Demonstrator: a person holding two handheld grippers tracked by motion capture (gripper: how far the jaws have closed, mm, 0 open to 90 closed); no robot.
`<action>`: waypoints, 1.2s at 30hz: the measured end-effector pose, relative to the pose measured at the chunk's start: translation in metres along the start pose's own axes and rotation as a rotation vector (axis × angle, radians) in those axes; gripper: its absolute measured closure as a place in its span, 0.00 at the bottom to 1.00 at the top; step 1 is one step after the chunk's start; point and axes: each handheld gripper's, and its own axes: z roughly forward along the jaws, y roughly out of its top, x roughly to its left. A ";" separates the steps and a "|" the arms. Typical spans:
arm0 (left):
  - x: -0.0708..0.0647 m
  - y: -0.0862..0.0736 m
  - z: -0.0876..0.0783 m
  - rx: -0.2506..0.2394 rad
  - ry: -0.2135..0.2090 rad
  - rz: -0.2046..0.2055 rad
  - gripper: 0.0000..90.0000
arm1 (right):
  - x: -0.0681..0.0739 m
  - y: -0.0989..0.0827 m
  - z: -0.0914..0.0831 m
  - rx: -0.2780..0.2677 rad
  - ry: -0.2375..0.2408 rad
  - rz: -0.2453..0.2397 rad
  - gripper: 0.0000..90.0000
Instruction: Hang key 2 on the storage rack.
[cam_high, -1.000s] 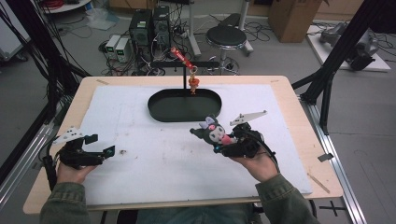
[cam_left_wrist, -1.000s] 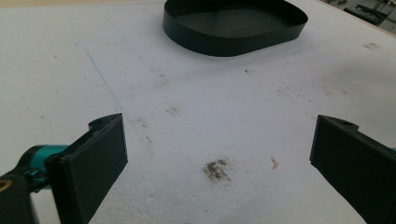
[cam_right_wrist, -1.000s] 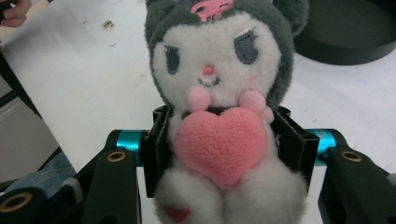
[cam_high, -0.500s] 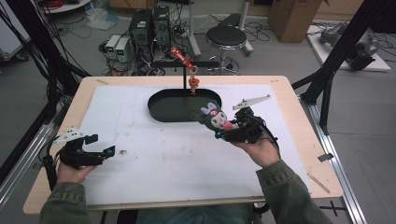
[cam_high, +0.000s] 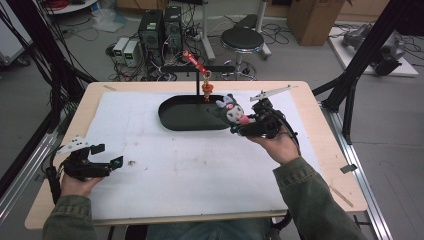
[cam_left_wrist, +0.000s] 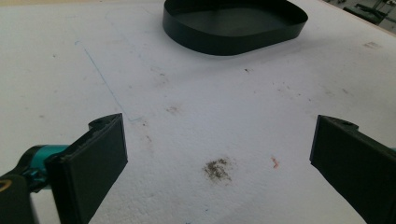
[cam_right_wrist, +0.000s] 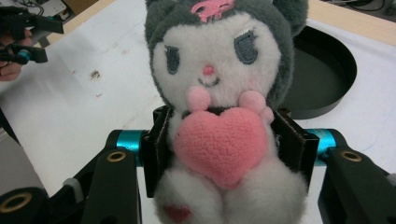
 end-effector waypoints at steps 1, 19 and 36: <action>0.000 0.000 0.000 0.001 0.000 0.000 0.05 | -0.001 0.002 0.000 0.002 -0.001 0.008 0.51; 0.001 0.000 0.000 0.001 -0.002 -0.003 0.05 | -0.019 0.031 0.002 -0.019 -0.022 0.076 0.51; 0.000 0.000 0.000 0.002 -0.005 0.000 0.05 | -0.048 0.051 0.010 -0.040 -0.049 0.169 0.51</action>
